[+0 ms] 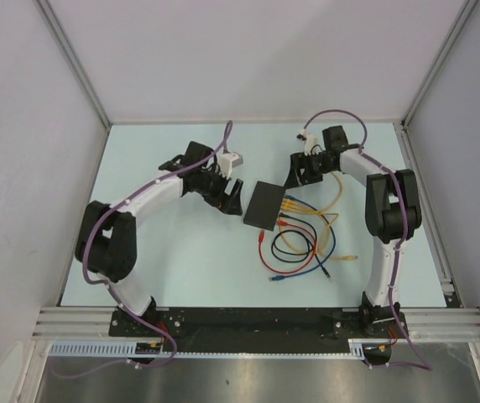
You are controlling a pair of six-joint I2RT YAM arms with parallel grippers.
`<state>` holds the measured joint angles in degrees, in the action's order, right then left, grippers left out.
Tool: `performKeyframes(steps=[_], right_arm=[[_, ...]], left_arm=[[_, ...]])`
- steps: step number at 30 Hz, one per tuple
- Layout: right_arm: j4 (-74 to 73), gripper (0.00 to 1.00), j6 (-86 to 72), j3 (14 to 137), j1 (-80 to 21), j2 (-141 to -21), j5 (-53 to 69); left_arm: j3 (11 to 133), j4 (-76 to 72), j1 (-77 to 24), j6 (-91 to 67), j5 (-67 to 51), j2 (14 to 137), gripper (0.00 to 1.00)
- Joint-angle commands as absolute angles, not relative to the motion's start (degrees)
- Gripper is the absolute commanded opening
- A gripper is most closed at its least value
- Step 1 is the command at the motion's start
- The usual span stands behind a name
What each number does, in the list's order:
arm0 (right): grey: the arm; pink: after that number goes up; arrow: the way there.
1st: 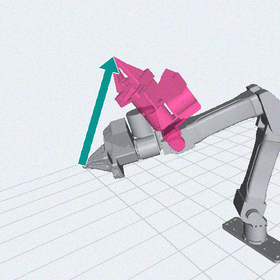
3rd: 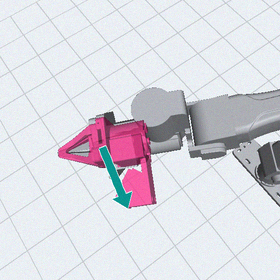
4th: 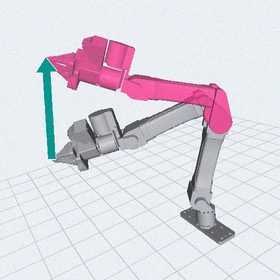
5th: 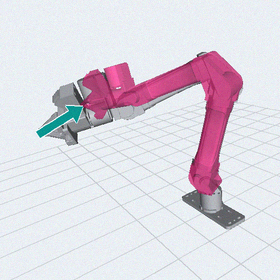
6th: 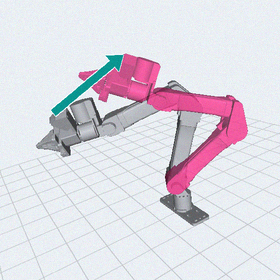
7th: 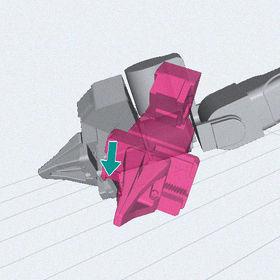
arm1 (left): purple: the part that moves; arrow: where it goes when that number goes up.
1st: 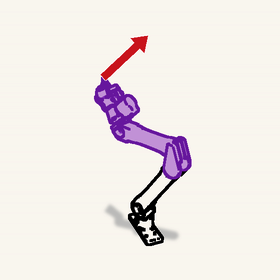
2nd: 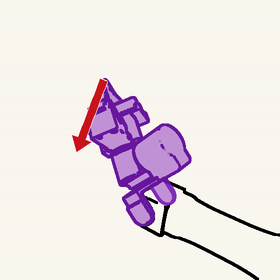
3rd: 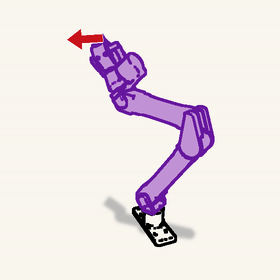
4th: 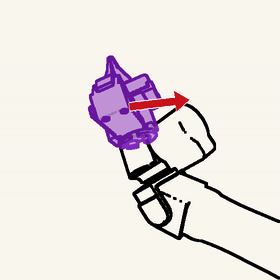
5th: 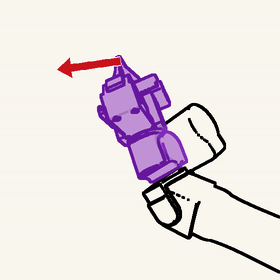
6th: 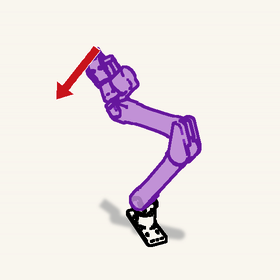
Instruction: Pull the plug from the switch port
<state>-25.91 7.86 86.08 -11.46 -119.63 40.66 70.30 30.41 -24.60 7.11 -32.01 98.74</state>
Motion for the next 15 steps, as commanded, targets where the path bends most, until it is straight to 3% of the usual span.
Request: performKeyframes(steps=[1,5,8,15], right_arm=[[-33.69,0.79,13.87,97.07,-10.02,-116.35,39.55],[-43.32,0.75,13.28,106.67,-9.93,-122.25,39.11],[-45.78,0.75,19.40,106.87,-10.54,-121.20,38.24],[-58.44,0.57,25.93,121.27,-7.74,-133.67,41.03]], left_arm=[[77.32,31.20,-22.85,9.66,-29.62,95.18,0.91],[86.38,33.48,-22.85,9.32,-29.19,99.74,0.91],[91.58,34.72,-22.50,8.52,-30.66,103.97,0.88],[93.78,36.39,-22.06,10.10,-37.34,111.17,0.75]])
